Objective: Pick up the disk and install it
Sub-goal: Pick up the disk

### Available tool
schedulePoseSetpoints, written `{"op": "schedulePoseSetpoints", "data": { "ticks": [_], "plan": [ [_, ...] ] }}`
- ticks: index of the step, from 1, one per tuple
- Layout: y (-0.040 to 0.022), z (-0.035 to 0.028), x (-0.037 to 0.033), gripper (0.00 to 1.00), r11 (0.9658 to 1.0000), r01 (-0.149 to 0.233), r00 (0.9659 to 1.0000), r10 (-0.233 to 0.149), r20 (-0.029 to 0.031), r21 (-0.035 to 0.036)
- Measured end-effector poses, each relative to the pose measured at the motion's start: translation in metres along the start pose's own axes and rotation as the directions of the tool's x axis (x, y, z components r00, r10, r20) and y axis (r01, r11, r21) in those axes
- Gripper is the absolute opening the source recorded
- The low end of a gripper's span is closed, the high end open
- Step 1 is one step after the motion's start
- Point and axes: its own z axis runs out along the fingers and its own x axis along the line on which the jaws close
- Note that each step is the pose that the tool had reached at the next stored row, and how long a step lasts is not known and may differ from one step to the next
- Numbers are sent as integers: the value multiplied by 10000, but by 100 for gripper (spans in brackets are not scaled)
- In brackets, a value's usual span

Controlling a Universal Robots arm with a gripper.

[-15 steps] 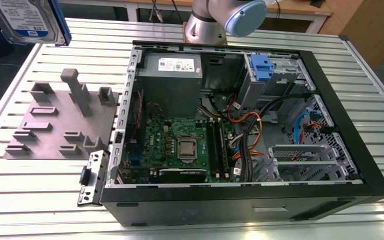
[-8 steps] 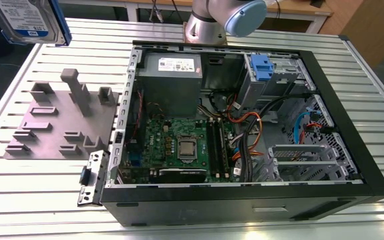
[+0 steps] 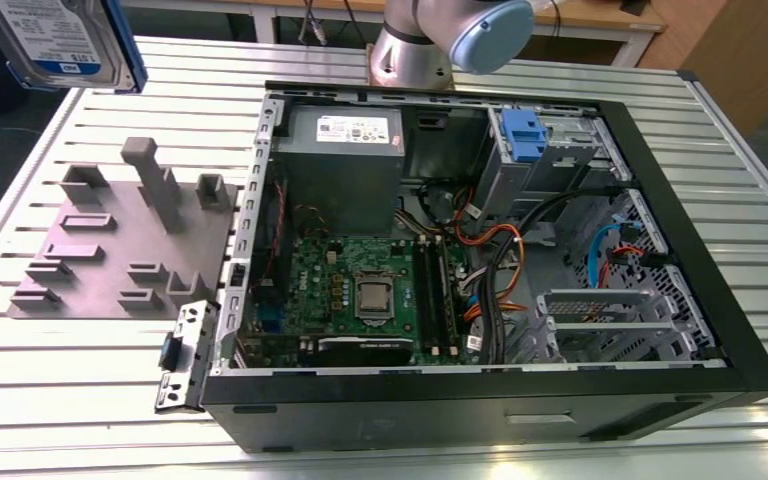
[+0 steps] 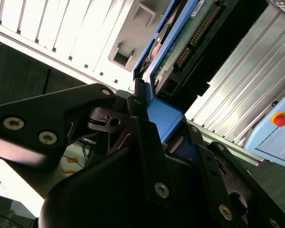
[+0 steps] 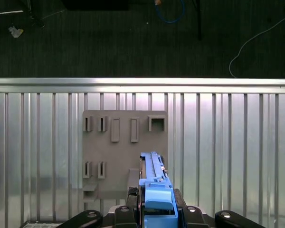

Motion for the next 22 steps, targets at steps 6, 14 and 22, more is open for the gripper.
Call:
{"op": "schedulePoseSetpoints", "data": {
  "ticks": [6,14,22],
  "plan": [
    [-7,0,76,36,10000,0,10000,0,0,0],
    [-242,13,139,36,10000,0,10000,0,0,0],
    [-605,27,136,36,10000,1,10000,-1,1,1]
  ]
}}
